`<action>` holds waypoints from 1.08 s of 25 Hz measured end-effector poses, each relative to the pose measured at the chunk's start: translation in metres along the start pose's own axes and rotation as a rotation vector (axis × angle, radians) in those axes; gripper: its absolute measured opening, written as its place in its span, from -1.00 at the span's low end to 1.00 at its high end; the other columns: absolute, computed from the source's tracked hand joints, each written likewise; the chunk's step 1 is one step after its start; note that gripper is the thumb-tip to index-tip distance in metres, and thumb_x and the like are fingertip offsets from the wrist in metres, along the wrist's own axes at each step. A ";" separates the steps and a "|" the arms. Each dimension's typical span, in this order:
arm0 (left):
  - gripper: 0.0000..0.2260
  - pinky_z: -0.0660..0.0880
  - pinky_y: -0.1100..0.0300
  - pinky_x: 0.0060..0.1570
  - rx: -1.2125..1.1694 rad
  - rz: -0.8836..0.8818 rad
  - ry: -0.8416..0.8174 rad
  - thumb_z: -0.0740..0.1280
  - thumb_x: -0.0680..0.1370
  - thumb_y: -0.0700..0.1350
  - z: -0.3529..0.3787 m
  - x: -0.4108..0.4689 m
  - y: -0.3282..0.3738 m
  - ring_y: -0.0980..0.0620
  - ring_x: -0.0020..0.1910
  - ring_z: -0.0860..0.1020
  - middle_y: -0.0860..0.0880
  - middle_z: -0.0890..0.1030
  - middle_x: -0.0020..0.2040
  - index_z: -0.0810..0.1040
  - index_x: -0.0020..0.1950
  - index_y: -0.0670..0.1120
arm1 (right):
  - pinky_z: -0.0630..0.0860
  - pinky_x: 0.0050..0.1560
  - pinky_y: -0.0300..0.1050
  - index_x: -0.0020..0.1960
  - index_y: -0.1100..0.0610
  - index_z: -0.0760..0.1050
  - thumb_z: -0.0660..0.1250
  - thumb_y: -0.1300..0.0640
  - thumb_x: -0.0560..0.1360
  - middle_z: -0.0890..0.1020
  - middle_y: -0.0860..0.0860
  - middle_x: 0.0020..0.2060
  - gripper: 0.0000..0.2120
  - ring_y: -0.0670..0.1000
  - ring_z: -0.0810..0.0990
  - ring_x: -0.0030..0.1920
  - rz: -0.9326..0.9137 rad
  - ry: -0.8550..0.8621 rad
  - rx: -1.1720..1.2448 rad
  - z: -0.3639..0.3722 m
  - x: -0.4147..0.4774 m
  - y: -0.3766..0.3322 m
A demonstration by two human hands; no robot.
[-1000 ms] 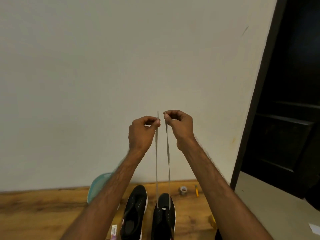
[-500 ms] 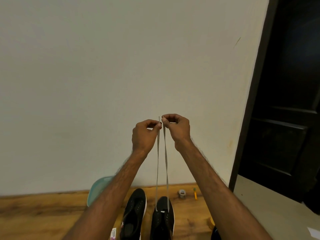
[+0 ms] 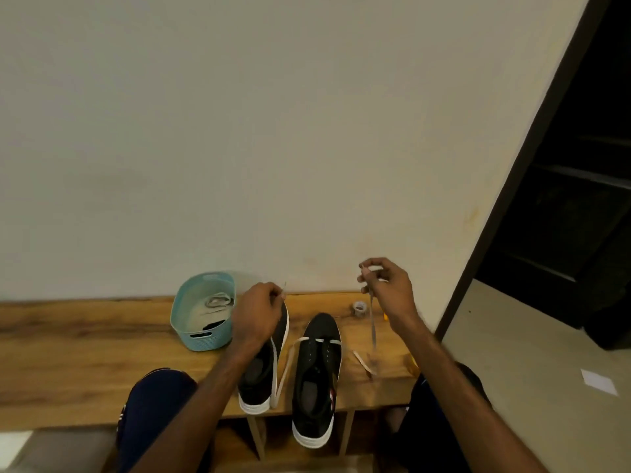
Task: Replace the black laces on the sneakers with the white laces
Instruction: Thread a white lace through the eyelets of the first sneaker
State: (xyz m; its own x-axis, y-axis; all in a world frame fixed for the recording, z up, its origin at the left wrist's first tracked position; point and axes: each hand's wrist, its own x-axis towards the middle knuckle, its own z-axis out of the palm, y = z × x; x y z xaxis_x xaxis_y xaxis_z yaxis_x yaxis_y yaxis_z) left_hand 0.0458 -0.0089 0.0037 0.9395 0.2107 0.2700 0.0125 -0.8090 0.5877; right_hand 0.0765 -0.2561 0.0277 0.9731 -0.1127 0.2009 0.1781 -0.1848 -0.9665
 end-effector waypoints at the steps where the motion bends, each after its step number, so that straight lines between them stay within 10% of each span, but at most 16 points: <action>1: -0.84 0.49 0.14 -0.13 0.048 -0.021 -0.032 0.31 0.61 0.01 0.012 -0.005 -0.011 0.03 -0.07 0.62 0.06 0.66 -0.03 0.64 0.03 -0.01 | 0.63 -0.24 -0.05 0.01 0.10 0.63 0.37 0.23 0.57 0.69 0.07 -0.18 -0.91 0.09 0.67 -0.21 0.041 -0.001 -0.035 0.000 -0.005 0.024; 9: -0.82 0.54 0.17 -0.08 0.289 -0.018 -0.299 0.20 0.64 0.04 0.089 -0.023 -0.054 0.09 -0.07 0.61 0.06 0.66 0.00 0.55 0.14 0.05 | 0.52 -0.20 -0.35 -0.08 0.13 0.65 0.44 0.29 0.49 0.68 0.02 -0.25 -0.92 -0.14 0.60 -0.25 0.188 -0.124 -0.203 0.024 0.000 0.107; 27: -0.53 0.53 0.17 0.00 -0.001 -0.174 -0.449 0.40 0.51 0.14 0.141 -0.021 -0.041 0.00 0.08 0.54 -0.03 0.44 0.19 0.41 0.30 -0.07 | 0.42 -0.21 -0.34 -0.13 0.01 0.60 0.44 0.18 0.49 0.64 -0.11 -0.20 -0.91 -0.20 0.56 -0.17 0.252 -0.392 -0.575 0.072 0.009 0.154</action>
State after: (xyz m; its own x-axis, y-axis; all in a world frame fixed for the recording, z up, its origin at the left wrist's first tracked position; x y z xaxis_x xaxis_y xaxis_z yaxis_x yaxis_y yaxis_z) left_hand 0.0734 -0.0579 -0.1337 0.9783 0.0849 -0.1888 0.1829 -0.7820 0.5959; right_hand 0.1233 -0.2150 -0.1310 0.9743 0.1180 -0.1917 -0.0573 -0.6937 -0.7180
